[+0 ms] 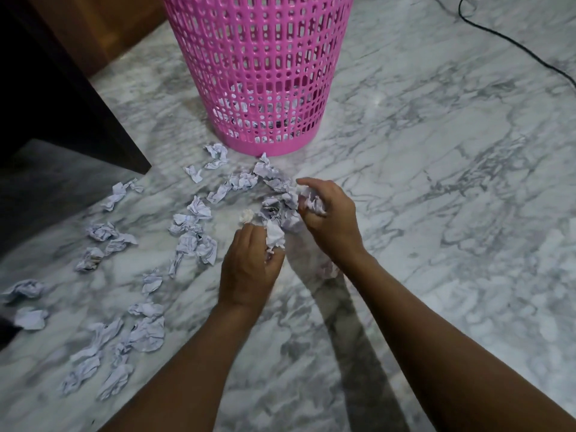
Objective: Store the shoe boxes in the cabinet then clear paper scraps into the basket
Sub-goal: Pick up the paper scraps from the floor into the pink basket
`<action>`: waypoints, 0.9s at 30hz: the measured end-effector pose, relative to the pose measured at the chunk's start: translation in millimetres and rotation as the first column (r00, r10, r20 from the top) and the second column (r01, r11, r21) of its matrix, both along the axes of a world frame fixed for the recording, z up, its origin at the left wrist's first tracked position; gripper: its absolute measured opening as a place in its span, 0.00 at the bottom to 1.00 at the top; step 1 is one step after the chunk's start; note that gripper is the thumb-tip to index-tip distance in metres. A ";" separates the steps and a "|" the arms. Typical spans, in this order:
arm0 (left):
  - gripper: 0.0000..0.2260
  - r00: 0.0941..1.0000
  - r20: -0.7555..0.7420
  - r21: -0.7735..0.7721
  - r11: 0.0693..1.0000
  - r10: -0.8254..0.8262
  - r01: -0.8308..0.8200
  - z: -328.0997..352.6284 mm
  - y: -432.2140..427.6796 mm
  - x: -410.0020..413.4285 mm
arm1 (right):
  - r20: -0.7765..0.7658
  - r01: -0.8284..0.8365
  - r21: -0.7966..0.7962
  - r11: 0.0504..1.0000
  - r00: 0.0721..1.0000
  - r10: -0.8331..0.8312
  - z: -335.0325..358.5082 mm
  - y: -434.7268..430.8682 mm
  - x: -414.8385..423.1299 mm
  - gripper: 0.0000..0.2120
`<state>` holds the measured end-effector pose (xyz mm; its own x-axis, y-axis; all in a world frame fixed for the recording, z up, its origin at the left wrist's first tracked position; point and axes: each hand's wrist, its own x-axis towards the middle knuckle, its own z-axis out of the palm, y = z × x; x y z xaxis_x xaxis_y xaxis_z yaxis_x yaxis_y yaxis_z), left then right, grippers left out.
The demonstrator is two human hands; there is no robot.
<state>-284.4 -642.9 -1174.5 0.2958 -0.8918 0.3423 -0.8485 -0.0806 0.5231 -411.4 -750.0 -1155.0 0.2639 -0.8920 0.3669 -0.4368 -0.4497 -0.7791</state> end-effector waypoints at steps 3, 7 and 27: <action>0.10 0.994 -0.098 -0.001 0.999 0.048 -0.049 19.9 -26.6 2.8 | -0.041 -0.035 0.076 0.996 0.998 0.038 11.5 -28.0 11.8 0.21; 0.25 0.999 -0.033 0.151 0.988 0.025 -0.019 25.0 -60.4 18.5 | -0.294 -0.170 0.165 0.972 0.932 0.212 -5.2 -50.1 17.9 0.19; 0.45 0.984 0.159 0.451 0.892 -0.079 -0.002 -11.7 -30.3 27.6 | -0.791 -0.434 -0.032 0.900 0.561 0.242 -33.1 -44.1 3.1 0.29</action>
<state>-256.8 -673.1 -1186.2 0.2317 -0.9712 -0.0549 -0.9277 -0.2376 0.2880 -408.3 -794.1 -1188.1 0.7941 -0.6061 0.0443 -0.5986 -0.7927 -0.1156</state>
